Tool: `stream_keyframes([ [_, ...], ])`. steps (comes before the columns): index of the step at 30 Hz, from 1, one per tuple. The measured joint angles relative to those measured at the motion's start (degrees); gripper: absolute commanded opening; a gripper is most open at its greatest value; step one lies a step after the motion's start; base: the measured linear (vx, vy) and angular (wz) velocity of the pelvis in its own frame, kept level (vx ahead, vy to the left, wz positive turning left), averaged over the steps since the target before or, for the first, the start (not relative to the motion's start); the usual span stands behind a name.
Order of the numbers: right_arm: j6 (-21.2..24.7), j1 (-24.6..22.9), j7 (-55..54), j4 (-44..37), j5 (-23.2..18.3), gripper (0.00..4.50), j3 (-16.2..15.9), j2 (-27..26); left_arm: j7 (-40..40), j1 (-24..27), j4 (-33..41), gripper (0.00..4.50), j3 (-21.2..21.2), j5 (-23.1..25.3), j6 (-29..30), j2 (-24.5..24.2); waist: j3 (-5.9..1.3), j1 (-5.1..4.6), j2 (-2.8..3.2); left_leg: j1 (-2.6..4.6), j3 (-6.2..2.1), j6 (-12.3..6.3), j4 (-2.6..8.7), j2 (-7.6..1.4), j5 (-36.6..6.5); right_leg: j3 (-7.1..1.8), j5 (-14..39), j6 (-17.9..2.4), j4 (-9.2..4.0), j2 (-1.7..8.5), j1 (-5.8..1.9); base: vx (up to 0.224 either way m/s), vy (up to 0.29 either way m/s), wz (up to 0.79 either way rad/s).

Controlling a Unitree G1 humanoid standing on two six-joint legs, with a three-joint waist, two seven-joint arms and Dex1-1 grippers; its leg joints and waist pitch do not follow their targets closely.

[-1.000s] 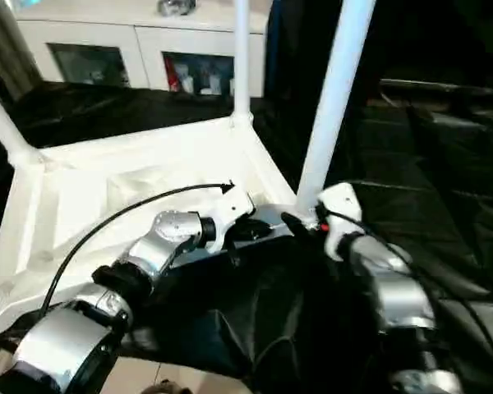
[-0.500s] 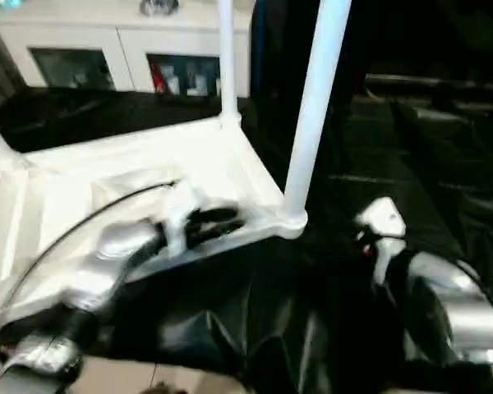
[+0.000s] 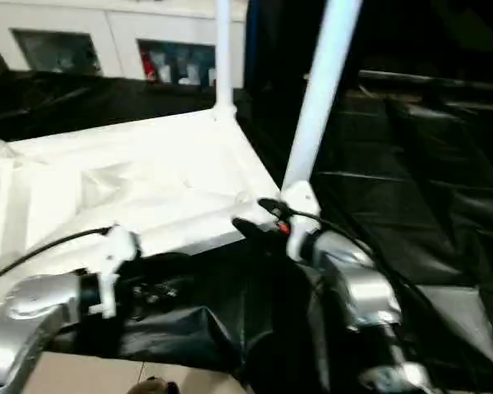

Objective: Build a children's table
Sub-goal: Rotate leg to tighten

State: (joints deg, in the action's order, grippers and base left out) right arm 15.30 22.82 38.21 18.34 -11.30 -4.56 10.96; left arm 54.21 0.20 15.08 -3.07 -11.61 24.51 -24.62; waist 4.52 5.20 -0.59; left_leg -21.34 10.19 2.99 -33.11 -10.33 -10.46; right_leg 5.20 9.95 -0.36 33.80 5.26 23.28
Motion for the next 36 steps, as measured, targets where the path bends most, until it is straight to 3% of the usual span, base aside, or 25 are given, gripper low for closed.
stream_keyframes([
  [2,-0.7,1.2,-1.7,1.7,0.0,3.63,0.0,-1.3,-0.7,1.0,1.1,2.81,0.9,0.0,0.9,-0.6,0.14,-0.09,-0.19,-0.01,0.04,0.01,0.17,0.02,0.0,0.0,0.0,-0.1,-0.03,0.0,0.06,0.0,0.0,0.0],
  [4,-2.5,5.5,-6.7,7.8,-0.1,3.63,1.7,-5.5,-2.2,4.2,3.3,2.96,2.5,0.1,2.4,-2.7,0.27,-0.83,-0.39,-0.06,0.12,0.11,0.25,-0.02,-0.1,-0.04,0.1,-0.2,0.13,-0.03,0.26,0.0,0.0,0.0],
  [6,-4.1,8.4,-10.4,11.8,-0.1,3.63,3.7,-6.7,-3.3,5.7,4.6,3.0,3.4,0.1,3.9,-3.9,0.36,-0.59,-0.48,-0.12,0.13,0.19,0.3,-0.03,0.0,-0.03,0.2,-0.3,0.2,-0.04,0.41,0.0,0.0,0.0],
  [8,-5.8,10.9,-14.1,15.7,-0.2,3.63,6.1,-7.0,-3.8,6.5,5.5,3.39,4.6,0.0,5.1,-4.3,0.41,0.21,-0.5,-0.14,0.14,0.2,0.31,-0.02,0.0,-0.03,0.2,-0.3,0.22,-0.03,0.4,0.0,0.0,0.0],
  [12,-8.4,14.1,-19.8,21.0,-0.4,3.63,8.2,-7.4,-3.8,6.4,6.7,3.47,4.4,-0.4,6.3,-4.7,0.42,0.78,-0.5,-0.09,0.17,0.24,0.24,0.01,0.0,-0.1,0.2,-0.4,0.3,-0.02,0.35,0.0,0.0,0.0],
  [13,-8.8,14.6,-21.0,22.0,-0.5,3.63,9.0,-7.3,-3.8,6.4,6.7,3.88,4.4,-0.5,6.3,-5.0,0.42,1.02,-0.49,-0.06,0.18,0.26,0.24,0.01,0.1,-0.1,0.2,-0.4,0.33,-0.02,0.34,0.0,0.0,0.0],
  [16,-10.1,16.0,-23.8,25.1,-0.9,3.63,10.9,-6.0,-3.7,6.5,7.2,3.76,3.8,-0.7,6.4,-5.6,0.42,1.6,-0.48,-0.01,0.17,0.34,0.22,-0.01,0.1,-0.11,0.2,-0.4,0.38,-0.02,0.24,0.0,0.0,0.0],
  [18,-11.9,17.4,-26.3,28.7,-1.5,3.63,12.5,-4.3,-3.9,6.5,7.2,4.2,3.1,-0.4,6.2,-6.4,0.46,1.97,-0.4,0.07,0.17,0.34,0.16,-0.02,0.1,-0.11,0.2,-0.3,0.4,-0.01,0.1,0.0,0.0,0.0],
  [26,-16.6,21.0,-32.3,38.2,-1.7,3.63,17.9,3.0,-6.3,5.7,5.9,4.42,2.1,2.2,3.6,-6.9,0.5,3.08,-0.3,0.07,0.17,0.34,-0.17,-0.03,0.1,-0.19,0.2,-0.3,0.67,0.01,0.02,0.0,0.0,0.0],
  [32,-18.5,21.9,-32.1,40.3,-2.1,3.63,20.4,6.4,-8.1,5.3,4.2,4.42,2.5,3.0,1.5,-7.1,0.48,2.64,-0.28,0.09,0.17,0.33,-0.52,-0.1,0.1,-0.21,0.2,-0.3,1.0,0.01,0.03,0.0,0.0,0.0],
  [36,-19.8,21.2,-28.3,39.6,-0.8,3.63,18.0,5.8,-6.9,7.0,4.4,4.42,3.5,0.8,0.5,-7.0,0.44,1.21,-0.25,0.2,0.16,0.33,-0.56,-0.15,0.1,-0.21,0.2,-0.3,1.18,-0.01,0.05,0.0,0.0,0.0],
])
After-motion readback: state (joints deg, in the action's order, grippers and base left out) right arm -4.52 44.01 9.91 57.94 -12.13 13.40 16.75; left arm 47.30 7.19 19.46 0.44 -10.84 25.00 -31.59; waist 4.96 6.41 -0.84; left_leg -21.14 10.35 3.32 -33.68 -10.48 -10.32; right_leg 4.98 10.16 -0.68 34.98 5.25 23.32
